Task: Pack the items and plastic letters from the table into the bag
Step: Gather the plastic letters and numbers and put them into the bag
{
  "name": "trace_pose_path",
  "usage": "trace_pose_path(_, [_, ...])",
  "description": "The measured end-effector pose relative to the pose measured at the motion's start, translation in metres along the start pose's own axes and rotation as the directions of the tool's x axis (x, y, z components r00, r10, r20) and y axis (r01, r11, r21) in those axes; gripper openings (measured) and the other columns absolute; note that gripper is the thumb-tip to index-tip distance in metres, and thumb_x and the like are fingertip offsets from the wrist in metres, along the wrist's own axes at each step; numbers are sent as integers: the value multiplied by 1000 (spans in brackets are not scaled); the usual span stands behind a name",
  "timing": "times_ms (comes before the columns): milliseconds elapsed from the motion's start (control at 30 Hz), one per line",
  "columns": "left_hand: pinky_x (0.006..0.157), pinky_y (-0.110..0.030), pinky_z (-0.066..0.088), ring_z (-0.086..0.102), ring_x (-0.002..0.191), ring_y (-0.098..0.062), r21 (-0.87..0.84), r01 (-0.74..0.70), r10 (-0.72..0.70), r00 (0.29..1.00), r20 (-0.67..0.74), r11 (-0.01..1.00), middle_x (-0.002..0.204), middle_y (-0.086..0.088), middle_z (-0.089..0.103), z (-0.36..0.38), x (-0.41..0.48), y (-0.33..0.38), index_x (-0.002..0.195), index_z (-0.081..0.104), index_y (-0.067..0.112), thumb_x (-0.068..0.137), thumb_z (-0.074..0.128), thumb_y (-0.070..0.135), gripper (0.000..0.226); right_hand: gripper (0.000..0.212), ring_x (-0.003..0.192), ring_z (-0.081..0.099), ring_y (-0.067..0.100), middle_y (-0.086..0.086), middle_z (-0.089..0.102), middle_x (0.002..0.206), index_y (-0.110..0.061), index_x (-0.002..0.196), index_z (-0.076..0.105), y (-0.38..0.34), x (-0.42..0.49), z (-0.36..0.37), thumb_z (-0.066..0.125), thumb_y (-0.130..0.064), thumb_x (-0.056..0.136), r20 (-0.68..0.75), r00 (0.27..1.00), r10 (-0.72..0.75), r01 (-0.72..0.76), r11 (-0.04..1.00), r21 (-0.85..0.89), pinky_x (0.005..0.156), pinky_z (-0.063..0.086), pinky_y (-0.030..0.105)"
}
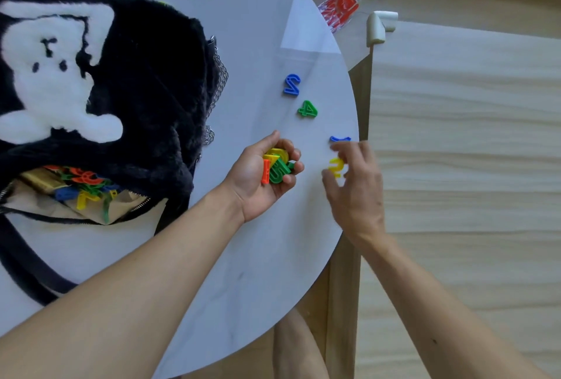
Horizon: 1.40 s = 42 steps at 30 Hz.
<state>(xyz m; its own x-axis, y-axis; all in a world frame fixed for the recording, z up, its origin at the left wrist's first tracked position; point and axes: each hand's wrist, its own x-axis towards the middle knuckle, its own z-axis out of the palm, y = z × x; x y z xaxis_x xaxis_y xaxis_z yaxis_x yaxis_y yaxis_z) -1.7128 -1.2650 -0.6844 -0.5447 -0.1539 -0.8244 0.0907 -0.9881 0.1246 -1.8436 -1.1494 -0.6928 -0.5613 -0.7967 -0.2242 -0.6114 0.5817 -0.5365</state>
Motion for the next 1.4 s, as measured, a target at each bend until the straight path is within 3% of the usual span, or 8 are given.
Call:
trace_pose_path(200, [40, -16, 34, 55, 57, -14, 31, -15, 18, 996, -92, 999, 69, -4, 59, 9, 9, -4, 67, 58, 12, 102, 46, 32, 42, 34, 103, 56, 25, 10, 54, 116, -9, 118, 68, 16, 45, -10, 66, -1, 85, 42, 999, -1, 7, 991, -133, 79, 43, 25])
trace_pose_path(467, [42, -19, 47, 62, 61, -16, 132, 5, 27, 971, -236, 991, 68, -5, 66, 12, 17, -17, 77, 64, 11, 102, 46, 32, 37, 20, 96, 54, 27, 6, 59, 104, -9, 103, 71, 25, 57, -11, 67, -8, 84, 130, 990, -61, 93, 961, -261, 72, 35, 27])
trace_pose_path(633, [43, -20, 48, 63, 64, -16, 140, 19, 20, 963, -268, 990, 75, -8, 67, 17, 20, -20, 86, 66, 8, 103, 45, 33, 37, 18, 84, 61, 23, 4, 65, 97, -8, 98, 75, 7, 59, -24, 71, -11, 80, 119, 984, -132, 141, 987, -78, 71, 48, 31])
trace_pose_path(767, [53, -25, 55, 67, 67, -16, 93, 57, -40, 984, -174, 994, 80, -8, 70, 24, 19, -19, 98, 70, 10, 103, 40, 44, 45, 18, 77, 62, 17, 1, 63, 94, -13, 95, 75, -25, 48, -37, 72, -13, 77, 202, 931, -303, 286, 952, 109, 69, 56, 39])
trace_pose_path(967, [61, -23, 58, 74, 74, -12, -30, 42, -40, 997, 67, 999, 79, -1, 74, 28, 13, -10, 78, 81, 16, 102, 40, 51, 59, 34, 89, 62, 18, 1, 69, 96, -14, 110, 72, -49, 34, -45, 79, -12, 77, 289, 861, -419, 406, 908, 105, 76, 52, 35])
trace_pose_path(1133, [60, -18, 46, 60, 69, -11, -48, -32, 35, 997, 61, 998, 78, -1, 67, 23, 9, 1, 74, 74, 17, 100, 49, 44, 45, 34, 100, 62, 6, -5, 66, 110, -14, 118, 67, -53, 44, -49, 68, -31, 88, 61, 905, -422, 398, 887, 234, 85, 47, 20])
trace_pose_path(1267, [41, -15, 41, 59, 64, -12, -91, -51, 59, 995, 78, 995, 79, -3, 62, 12, 8, 5, 70, 68, 14, 98, 51, 40, 42, 34, 96, 59, 13, -1, 57, 114, -16, 118, 62, -37, 82, -32, 70, -31, 89, 63, 977, -204, 200, 978, 56, 81, 52, 35])
trace_pose_path(1400, [41, -15, 39, 61, 65, -13, -88, -69, 72, 997, 29, 994, 79, -3, 64, 0, 5, 1, 68, 70, 13, 98, 51, 39, 44, 31, 103, 53, 21, 2, 51, 119, -17, 115, 58, -24, 94, 0, 70, -28, 88, 214, 939, -269, 309, 934, -179, 72, 49, 37])
